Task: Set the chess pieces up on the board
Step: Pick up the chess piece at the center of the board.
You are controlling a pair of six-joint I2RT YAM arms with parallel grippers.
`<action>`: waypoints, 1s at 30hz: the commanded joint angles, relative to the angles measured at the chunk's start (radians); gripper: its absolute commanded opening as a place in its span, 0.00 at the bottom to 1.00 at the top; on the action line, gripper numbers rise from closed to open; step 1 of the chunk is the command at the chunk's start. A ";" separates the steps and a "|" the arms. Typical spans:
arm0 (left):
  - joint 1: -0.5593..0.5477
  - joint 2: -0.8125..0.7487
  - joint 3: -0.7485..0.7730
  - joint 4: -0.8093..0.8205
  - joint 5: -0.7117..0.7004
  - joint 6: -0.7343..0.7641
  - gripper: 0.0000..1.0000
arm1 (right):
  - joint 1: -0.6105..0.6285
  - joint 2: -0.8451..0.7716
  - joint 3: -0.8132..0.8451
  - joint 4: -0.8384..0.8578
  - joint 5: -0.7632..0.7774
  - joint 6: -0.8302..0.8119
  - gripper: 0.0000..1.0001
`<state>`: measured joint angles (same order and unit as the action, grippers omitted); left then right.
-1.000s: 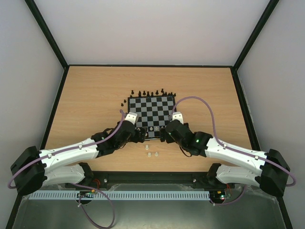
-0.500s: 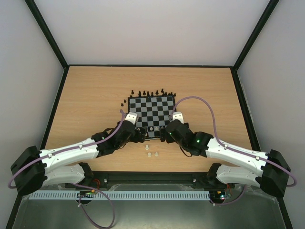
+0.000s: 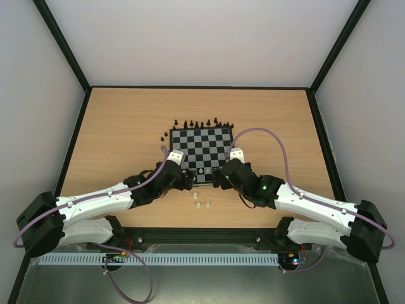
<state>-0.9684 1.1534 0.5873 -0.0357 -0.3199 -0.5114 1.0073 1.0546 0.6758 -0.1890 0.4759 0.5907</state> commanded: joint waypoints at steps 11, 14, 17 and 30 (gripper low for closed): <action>-0.001 0.021 0.015 0.004 -0.024 0.011 0.99 | -0.002 -0.008 0.011 -0.001 -0.002 -0.002 0.99; -0.001 0.016 0.010 0.008 -0.040 0.002 0.99 | -0.003 -0.015 0.011 0.000 -0.012 -0.001 0.99; -0.001 -0.008 -0.003 0.015 -0.053 -0.002 0.99 | -0.002 -0.032 0.008 0.001 -0.029 -0.001 0.99; -0.035 -0.038 0.098 -0.112 0.126 -0.080 0.99 | -0.002 -0.052 -0.003 0.002 -0.009 0.004 0.98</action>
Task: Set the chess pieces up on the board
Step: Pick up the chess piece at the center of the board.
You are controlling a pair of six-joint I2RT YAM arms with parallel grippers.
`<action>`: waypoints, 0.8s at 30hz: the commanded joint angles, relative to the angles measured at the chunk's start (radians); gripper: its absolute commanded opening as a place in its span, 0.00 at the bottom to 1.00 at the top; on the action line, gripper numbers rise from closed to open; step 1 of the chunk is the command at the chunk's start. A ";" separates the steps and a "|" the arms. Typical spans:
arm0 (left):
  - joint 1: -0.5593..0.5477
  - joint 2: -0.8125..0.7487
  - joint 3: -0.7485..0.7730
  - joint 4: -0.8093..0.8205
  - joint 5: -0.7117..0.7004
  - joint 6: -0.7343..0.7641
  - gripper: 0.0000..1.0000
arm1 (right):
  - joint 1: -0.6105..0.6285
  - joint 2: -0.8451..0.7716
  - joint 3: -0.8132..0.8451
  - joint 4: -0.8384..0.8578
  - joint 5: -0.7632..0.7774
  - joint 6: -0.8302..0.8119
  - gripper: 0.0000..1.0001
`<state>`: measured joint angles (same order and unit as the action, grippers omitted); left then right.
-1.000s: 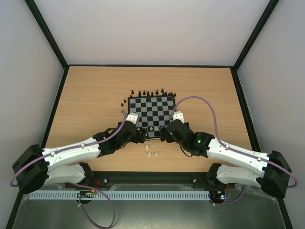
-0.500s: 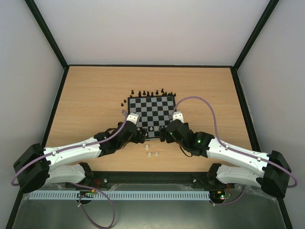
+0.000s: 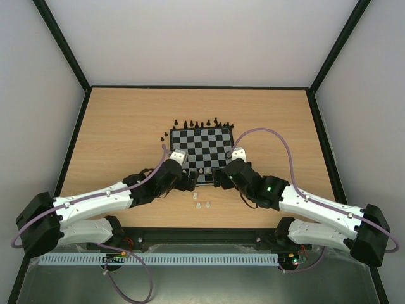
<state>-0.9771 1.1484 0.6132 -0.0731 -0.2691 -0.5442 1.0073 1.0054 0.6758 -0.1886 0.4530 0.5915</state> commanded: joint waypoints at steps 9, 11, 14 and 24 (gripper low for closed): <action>-0.048 -0.080 0.008 -0.021 -0.055 -0.024 0.99 | -0.002 -0.032 -0.013 0.006 0.014 0.004 0.98; -0.048 -0.049 0.017 -0.002 -0.042 -0.004 0.99 | -0.002 -0.025 -0.013 0.009 0.018 0.004 0.99; -0.047 0.046 0.073 -0.008 -0.030 0.023 0.99 | -0.002 -0.001 -0.008 0.008 0.021 0.004 0.99; -0.049 0.124 0.055 0.058 0.004 0.046 0.99 | -0.002 0.000 -0.004 -0.001 0.049 0.008 0.99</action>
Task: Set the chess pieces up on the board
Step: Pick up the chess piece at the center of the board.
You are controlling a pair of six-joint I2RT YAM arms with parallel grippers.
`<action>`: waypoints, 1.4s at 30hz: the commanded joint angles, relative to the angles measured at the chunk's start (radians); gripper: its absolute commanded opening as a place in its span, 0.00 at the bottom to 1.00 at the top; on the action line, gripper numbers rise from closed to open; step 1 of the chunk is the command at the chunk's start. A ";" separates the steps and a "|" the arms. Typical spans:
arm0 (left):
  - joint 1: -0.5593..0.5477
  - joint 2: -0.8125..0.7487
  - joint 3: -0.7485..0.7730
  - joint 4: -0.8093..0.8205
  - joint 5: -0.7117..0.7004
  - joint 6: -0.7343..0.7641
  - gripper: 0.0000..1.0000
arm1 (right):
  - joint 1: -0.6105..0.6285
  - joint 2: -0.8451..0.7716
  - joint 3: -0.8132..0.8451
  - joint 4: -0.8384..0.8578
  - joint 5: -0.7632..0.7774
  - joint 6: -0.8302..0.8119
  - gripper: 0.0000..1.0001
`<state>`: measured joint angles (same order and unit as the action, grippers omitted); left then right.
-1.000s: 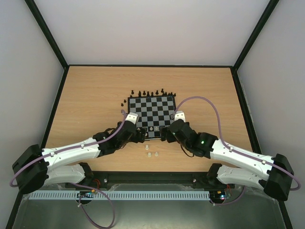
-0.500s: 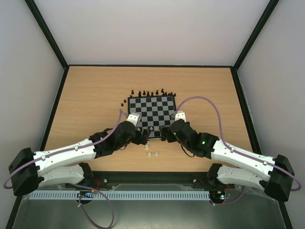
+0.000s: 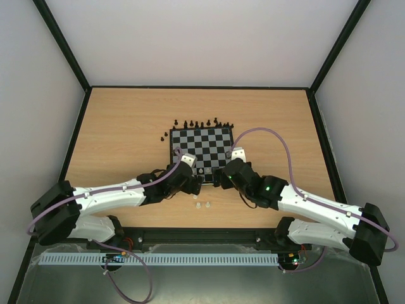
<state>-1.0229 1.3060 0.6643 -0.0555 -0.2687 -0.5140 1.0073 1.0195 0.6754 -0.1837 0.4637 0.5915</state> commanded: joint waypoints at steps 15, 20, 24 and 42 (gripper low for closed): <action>-0.004 -0.137 -0.054 0.037 -0.052 -0.003 0.99 | -0.001 -0.016 -0.007 -0.004 0.037 0.008 0.98; -0.005 -0.128 -0.047 0.034 -0.052 0.002 0.99 | -0.002 0.003 -0.002 -0.005 0.041 0.008 0.98; -0.005 -0.124 -0.045 0.030 -0.056 0.003 0.99 | -0.002 0.006 -0.002 -0.004 0.040 0.008 0.99; -0.005 -0.136 0.123 -0.260 0.072 -0.130 0.99 | -0.003 -0.013 -0.007 0.001 0.015 0.008 0.99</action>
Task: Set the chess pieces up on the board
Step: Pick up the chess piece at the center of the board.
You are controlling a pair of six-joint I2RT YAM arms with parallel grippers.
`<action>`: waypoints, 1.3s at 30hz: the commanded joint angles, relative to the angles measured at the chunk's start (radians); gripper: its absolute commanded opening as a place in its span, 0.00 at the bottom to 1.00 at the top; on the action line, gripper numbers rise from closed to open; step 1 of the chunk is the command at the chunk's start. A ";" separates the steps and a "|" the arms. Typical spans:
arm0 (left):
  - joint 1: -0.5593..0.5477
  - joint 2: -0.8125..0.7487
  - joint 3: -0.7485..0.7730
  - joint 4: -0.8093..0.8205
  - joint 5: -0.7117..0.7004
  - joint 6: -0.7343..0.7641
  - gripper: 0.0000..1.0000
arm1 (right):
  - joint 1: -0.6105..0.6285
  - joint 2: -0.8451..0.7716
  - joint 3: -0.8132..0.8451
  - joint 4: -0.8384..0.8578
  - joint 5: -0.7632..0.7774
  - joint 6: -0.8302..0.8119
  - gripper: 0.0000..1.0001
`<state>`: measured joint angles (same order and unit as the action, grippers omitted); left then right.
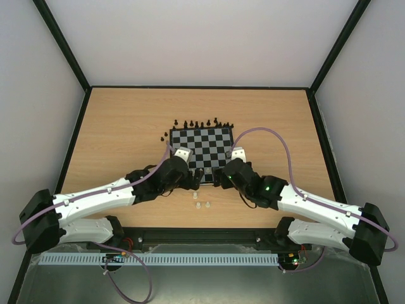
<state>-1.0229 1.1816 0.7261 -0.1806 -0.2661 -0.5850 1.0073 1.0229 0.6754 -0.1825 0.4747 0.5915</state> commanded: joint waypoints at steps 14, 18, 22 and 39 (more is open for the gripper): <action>0.026 0.069 0.055 -0.258 0.317 -0.086 0.99 | -0.003 -0.071 -0.016 -0.007 0.012 0.012 0.98; 0.025 0.098 0.039 -0.254 0.319 -0.082 0.97 | -0.002 -0.075 -0.017 -0.007 0.015 0.013 0.99; 0.024 0.130 0.043 -0.247 0.315 -0.072 0.86 | -0.002 -0.069 -0.016 -0.005 0.012 0.013 0.99; 0.006 0.256 0.094 -0.203 0.276 -0.033 0.58 | -0.002 -0.042 -0.014 0.000 0.014 0.011 0.99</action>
<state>-1.0115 1.4223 0.7830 -0.3992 0.0074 -0.6350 1.0073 0.9779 0.6682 -0.1822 0.4717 0.5919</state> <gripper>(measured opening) 0.598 0.986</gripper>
